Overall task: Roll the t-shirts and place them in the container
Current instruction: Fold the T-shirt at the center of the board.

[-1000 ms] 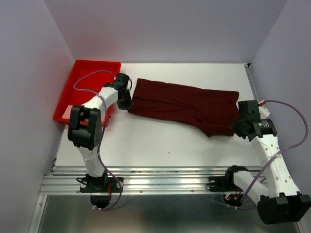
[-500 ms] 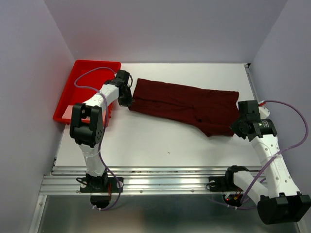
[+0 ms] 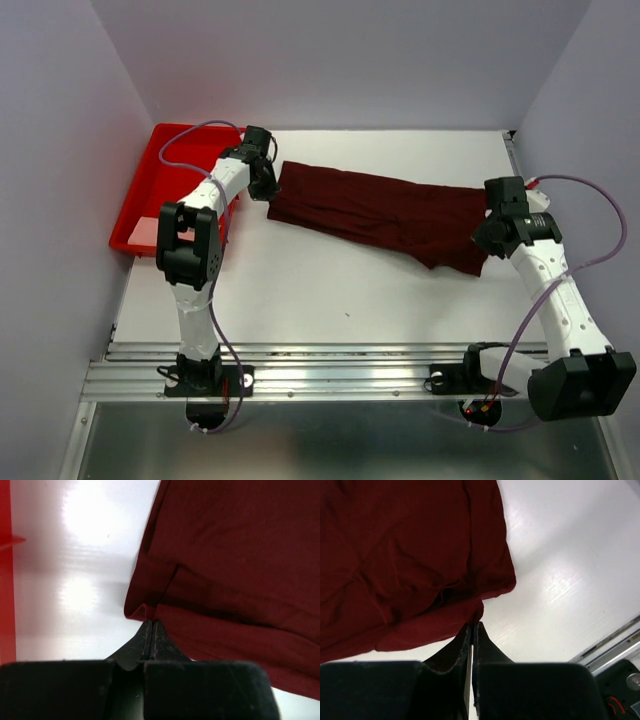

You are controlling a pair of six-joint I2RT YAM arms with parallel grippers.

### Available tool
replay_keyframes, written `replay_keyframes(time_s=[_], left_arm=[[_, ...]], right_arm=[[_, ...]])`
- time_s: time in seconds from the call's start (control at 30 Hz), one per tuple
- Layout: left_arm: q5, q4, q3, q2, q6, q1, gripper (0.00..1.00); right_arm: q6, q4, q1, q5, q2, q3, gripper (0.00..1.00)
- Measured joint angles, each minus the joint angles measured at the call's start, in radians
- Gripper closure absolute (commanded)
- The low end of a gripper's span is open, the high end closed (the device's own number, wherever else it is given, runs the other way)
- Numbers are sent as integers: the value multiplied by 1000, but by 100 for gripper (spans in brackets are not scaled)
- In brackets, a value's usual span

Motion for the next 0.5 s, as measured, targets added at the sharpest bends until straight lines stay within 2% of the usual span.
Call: replay_keyframes(time_s=[0.23,0.5], left_arm=[[-1,-33,121,117,-5,0,100],[-3,-55,197,186,-14,4,100]], right_arm=[[-97,104,0,23,197,133,99],[-179,223,-13,10,407,206,99]])
